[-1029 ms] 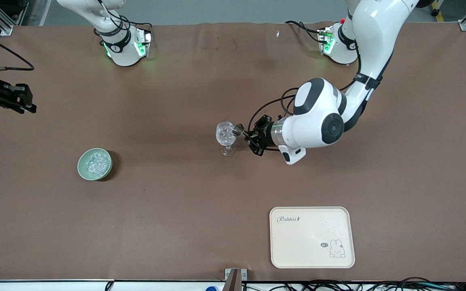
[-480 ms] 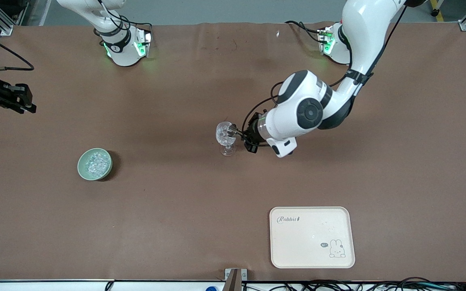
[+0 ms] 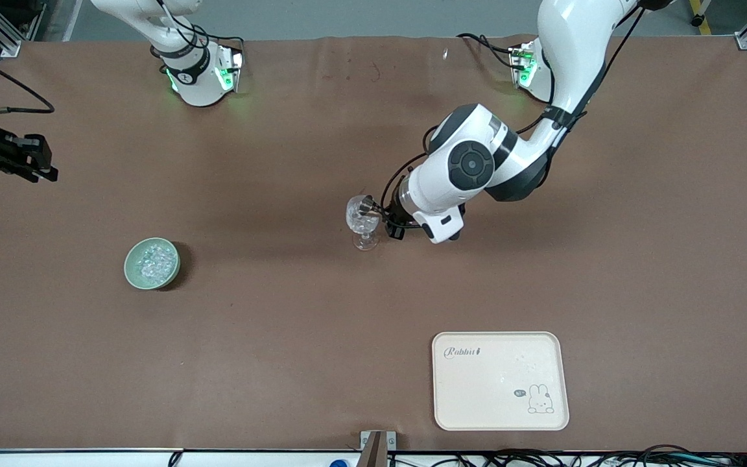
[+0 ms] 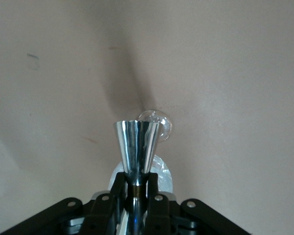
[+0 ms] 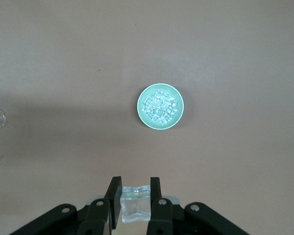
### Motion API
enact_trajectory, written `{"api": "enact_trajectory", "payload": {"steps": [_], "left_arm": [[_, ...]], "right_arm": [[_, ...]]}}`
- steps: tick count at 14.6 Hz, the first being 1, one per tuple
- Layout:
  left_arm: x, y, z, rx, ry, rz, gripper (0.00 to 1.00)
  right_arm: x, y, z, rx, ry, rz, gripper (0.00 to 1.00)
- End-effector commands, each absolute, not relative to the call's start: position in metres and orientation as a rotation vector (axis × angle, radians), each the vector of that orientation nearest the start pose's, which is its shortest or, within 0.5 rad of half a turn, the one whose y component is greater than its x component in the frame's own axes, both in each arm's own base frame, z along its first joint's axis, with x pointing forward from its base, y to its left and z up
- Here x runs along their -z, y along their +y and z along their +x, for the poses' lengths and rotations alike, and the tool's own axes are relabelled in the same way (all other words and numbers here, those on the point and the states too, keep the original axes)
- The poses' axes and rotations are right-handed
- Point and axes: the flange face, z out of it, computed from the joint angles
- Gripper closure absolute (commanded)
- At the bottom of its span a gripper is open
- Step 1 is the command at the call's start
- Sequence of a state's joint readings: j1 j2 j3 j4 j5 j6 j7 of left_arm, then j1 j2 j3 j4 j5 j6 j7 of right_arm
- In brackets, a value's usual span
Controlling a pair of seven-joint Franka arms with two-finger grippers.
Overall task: Pour wine and add ice with both arms
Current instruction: 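Tilt the jigger over the wine glass with the left gripper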
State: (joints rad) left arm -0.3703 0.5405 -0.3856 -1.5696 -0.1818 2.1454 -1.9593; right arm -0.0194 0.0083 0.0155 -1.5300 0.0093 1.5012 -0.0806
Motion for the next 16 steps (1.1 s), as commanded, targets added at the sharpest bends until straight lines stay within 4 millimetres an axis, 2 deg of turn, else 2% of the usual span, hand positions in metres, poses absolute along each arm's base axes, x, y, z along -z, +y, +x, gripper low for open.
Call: {"api": "enact_trajectory", "payload": {"steps": [1, 7, 10, 16], "left_arm": [[-0.361, -0.457, 0.528, -0.448, -2.039, -2.525, 1.0], [-0.36, -0.472, 0.515, -0.312, -2.015, -2.533, 1.0], [-0.36, -0.473, 0.514, -0.221, -2.015, -2.534, 0.99], [-0.363, -0.48, 0.506, -0.146, -1.955, -2.57, 0.99]], "right_arm": [[-0.636, -0.003, 0.547, -0.046, -0.126, -3.116, 0.95], [-0.636, -0.003, 0.547, -0.046, -0.126, -3.116, 0.95], [-0.636, -0.003, 0.547, -0.046, -0.126, -3.116, 0.95], [-0.636, -0.003, 0.547, -0.046, -0.126, -3.116, 0.95]]}}
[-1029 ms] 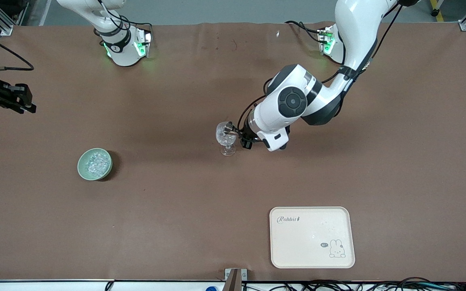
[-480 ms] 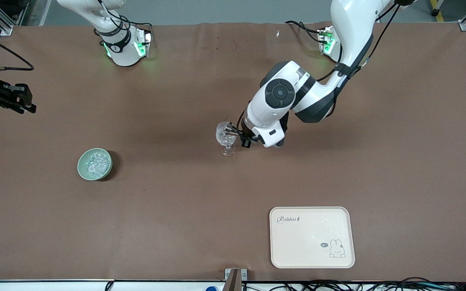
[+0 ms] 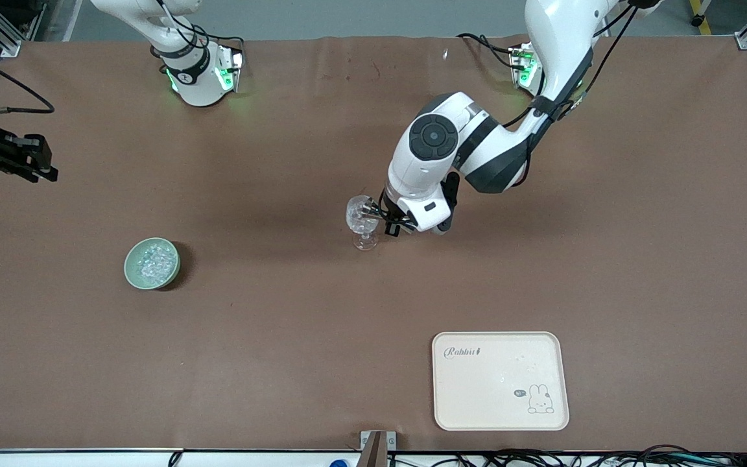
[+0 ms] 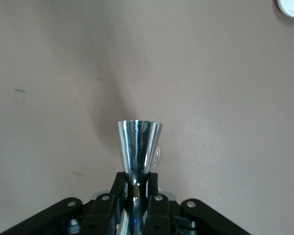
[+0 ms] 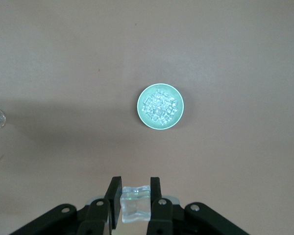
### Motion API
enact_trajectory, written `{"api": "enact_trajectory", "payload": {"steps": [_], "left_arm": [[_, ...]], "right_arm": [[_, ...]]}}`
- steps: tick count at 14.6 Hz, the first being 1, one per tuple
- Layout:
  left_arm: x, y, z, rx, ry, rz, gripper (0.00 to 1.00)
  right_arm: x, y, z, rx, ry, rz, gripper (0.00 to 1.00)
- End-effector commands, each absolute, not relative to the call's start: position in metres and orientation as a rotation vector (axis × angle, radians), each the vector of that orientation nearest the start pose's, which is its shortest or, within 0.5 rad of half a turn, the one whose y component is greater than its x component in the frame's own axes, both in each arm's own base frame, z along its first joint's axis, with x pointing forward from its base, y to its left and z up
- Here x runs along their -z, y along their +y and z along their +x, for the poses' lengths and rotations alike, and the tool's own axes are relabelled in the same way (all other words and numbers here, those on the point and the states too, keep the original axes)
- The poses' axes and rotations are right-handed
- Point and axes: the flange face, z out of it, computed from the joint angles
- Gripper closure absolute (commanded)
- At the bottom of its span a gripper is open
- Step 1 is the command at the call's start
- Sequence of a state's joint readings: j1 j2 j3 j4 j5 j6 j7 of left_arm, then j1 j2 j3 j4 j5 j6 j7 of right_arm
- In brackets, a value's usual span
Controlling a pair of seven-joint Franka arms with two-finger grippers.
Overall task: Pour wine and add ice with both arms
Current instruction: 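Tilt the jigger over the wine glass with the left gripper, then hold the jigger tilted above the glass with the left gripper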
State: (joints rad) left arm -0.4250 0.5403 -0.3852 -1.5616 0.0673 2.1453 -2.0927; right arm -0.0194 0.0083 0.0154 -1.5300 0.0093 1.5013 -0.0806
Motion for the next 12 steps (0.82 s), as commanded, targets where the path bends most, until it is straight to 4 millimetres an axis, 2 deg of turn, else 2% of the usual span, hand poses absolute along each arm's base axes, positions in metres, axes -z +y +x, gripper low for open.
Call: {"api": "enact_trajectory", "payload": {"steps": [1, 4, 6, 10, 12], "left_arm": [[-0.364, -0.48, 0.506, -0.141, -1.954, -2.572, 1.0], [-0.37, -0.478, 0.506, -0.073, -1.911, -2.582, 0.99], [-0.38, -0.478, 0.509, -0.046, -1.894, -2.578, 0.99], [-0.382, -0.48, 0.506, -0.026, -1.872, -2.579, 0.99], [-0.38, -0.488, 0.496, 0.006, -1.822, -2.591, 0.99]], "right_arm": [[-0.636, -0.003, 0.547, -0.046, -0.126, -3.116, 0.95], [-0.635, -0.003, 0.547, -0.051, -0.126, -3.116, 0.95], [-0.636, -0.003, 0.547, -0.049, -0.128, -3.116, 0.95], [-0.636, -0.003, 0.547, -0.048, -0.126, -3.116, 0.95], [-0.636, -0.003, 0.547, -0.048, -0.126, -3.116, 0.95]]}}
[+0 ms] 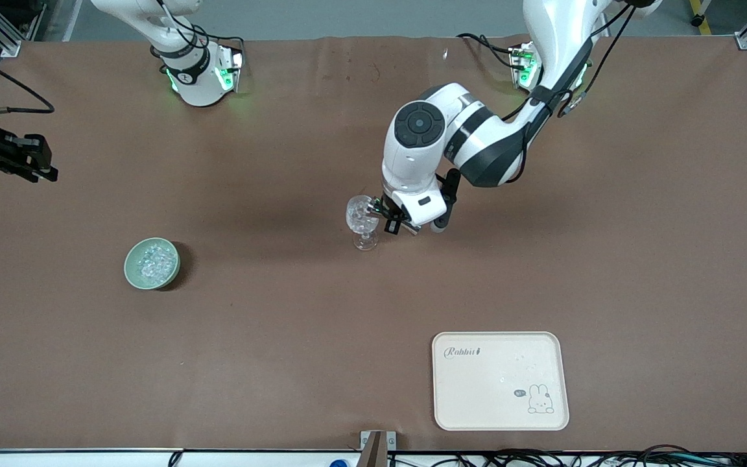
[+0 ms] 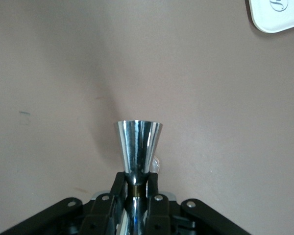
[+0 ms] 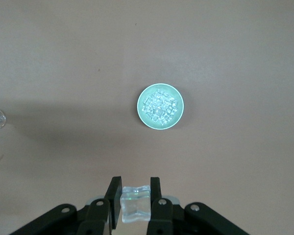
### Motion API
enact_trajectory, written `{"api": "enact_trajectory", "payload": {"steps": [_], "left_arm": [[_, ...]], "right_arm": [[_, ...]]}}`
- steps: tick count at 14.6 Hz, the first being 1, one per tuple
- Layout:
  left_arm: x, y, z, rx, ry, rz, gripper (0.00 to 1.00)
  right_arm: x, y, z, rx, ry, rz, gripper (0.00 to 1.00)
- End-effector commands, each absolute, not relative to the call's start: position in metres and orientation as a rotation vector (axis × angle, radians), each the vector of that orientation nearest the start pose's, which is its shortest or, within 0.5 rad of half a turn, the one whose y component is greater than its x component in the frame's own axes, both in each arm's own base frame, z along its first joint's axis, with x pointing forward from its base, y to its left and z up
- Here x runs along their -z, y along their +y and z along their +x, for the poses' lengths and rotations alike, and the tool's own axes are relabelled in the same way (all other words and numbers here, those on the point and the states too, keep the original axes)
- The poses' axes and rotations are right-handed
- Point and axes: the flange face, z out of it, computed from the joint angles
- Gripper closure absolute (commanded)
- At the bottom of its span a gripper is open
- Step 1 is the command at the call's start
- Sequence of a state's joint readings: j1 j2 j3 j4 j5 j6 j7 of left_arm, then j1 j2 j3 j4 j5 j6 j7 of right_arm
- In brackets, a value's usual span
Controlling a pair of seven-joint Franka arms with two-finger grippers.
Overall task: Pour wine and add ice with both arms
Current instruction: 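Hold the jigger tilted above the glass with the left gripper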
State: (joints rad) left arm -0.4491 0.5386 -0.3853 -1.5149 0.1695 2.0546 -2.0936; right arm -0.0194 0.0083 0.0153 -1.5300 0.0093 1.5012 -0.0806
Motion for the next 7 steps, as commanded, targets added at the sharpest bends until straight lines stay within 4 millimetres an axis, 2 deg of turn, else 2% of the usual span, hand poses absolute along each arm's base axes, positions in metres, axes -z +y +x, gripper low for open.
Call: {"api": "enact_trajectory", "payload": {"steps": [1, 5, 7], "left_arm": [[-0.3793, -0.4884, 0.4958, 0.014, -1.814, -2.592, 1.0], [-0.3803, -0.4952, 0.4878, 0.031, -1.785, -2.605, 0.99], [-0.3822, -0.4969, 0.4867, 0.106, -1.746, -2.628, 1.0]], "right_arm": [[-0.6361, -0.0034, 0.5467, -0.048, -0.126, -3.116, 0.95], [-0.6354, -0.0033, 0.5467, -0.051, -0.126, -3.114, 0.95], [-0.6361, -0.0034, 0.5467, -0.048, -0.126, -3.116, 0.95]]}}
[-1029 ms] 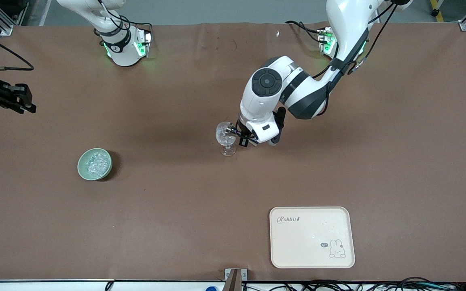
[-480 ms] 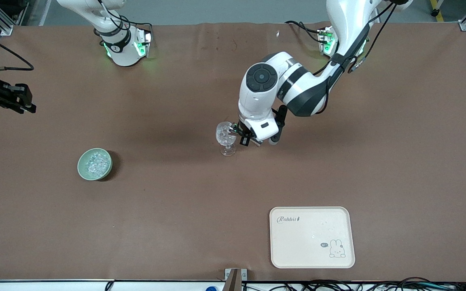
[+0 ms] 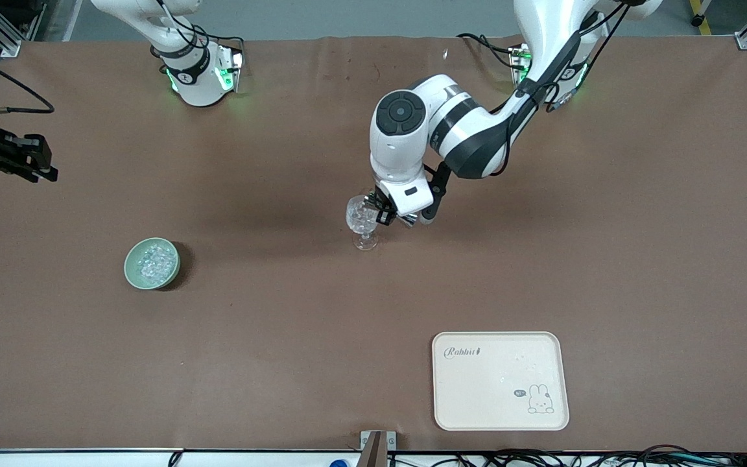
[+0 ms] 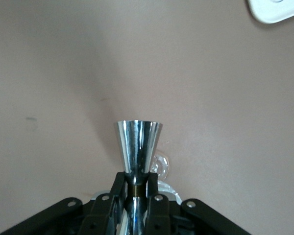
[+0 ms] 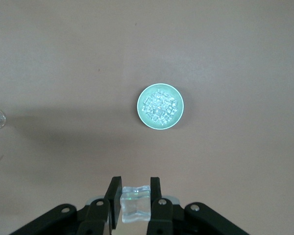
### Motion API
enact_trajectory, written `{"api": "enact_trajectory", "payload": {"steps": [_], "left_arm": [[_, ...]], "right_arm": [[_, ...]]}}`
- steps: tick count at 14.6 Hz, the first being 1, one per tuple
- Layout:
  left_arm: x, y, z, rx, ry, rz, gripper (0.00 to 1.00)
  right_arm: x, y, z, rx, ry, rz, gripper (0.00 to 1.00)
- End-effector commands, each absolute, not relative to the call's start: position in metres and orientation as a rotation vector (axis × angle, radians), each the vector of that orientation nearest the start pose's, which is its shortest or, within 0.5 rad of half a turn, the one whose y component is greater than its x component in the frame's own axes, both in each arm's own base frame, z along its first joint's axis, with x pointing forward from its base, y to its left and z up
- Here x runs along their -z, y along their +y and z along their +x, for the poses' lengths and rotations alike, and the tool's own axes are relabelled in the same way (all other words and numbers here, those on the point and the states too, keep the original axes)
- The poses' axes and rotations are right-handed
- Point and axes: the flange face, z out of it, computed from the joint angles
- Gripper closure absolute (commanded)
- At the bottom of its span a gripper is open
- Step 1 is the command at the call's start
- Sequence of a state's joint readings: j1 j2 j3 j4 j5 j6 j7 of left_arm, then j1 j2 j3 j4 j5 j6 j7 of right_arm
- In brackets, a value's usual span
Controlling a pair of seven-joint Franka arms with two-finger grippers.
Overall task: Pour wine and add ice with both arms
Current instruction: 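Hold the jigger tilted above the glass with the left gripper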
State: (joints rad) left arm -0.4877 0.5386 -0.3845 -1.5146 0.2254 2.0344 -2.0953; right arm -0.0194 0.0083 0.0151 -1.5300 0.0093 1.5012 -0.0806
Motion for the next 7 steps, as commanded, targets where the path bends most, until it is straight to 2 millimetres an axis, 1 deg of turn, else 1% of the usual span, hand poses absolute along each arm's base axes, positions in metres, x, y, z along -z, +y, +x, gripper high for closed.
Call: {"api": "enact_trajectory", "payload": {"steps": [1, 3, 5, 7], "left_arm": [[-0.3807, -0.4971, 0.4856, 0.12, -1.731, -2.627, 1.0], [-0.3855, -0.5013, 0.4845, 0.132, -1.725, -2.641, 1.0], [-0.3858, -0.5039, 0.4824, 0.143, -1.716, -2.646, 1.0], [-0.3871, -0.5063, 0.4806, 0.22, -1.67, -2.671, 1.0]], "right_arm": [[-0.6361, -0.0034, 0.5467, -0.048, -0.126, -3.116, 0.95], [-0.6361, -0.0033, 0.5467, -0.048, -0.126, -3.114, 0.95], [-0.6369, -0.0032, 0.5463, -0.046, -0.126, -3.114, 0.95], [-0.6361, -0.0034, 0.5467, -0.048, -0.126, -3.116, 0.95]]}}
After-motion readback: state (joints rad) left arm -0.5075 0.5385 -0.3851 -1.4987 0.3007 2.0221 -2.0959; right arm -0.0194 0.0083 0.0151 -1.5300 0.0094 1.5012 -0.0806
